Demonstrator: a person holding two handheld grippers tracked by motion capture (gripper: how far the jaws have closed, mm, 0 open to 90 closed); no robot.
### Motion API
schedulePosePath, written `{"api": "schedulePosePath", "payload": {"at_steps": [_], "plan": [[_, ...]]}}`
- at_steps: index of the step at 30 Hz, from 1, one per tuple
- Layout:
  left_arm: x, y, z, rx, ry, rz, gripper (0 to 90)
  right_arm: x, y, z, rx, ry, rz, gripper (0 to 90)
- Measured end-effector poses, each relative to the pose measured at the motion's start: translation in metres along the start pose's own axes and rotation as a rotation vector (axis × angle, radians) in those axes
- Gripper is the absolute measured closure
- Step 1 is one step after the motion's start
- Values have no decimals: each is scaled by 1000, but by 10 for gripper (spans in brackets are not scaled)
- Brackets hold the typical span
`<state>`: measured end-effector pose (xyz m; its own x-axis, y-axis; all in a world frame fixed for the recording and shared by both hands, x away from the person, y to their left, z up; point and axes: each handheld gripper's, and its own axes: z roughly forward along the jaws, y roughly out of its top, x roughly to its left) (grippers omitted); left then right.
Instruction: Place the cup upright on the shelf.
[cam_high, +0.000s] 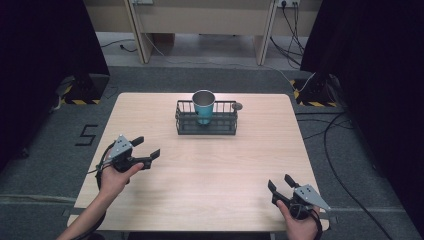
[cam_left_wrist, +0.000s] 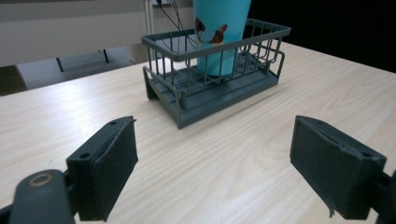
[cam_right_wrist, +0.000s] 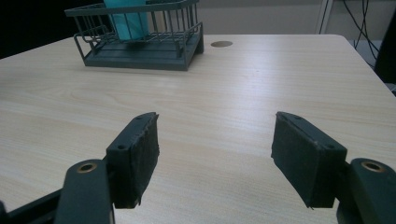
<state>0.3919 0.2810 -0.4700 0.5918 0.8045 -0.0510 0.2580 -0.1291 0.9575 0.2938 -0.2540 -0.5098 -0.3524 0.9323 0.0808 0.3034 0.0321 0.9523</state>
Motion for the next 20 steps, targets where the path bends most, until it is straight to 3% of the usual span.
{"api": "schedulePosePath", "payload": {"at_steps": [18, 20], "plan": [[10, -39, -35, -3, 41, -59, 143, -1, 0, 0, -20, -5, -14, 317], [9, -39, -36, -4, 37, -49, 143, -1, 0, 1, -21, -3, -15, 314]]}}
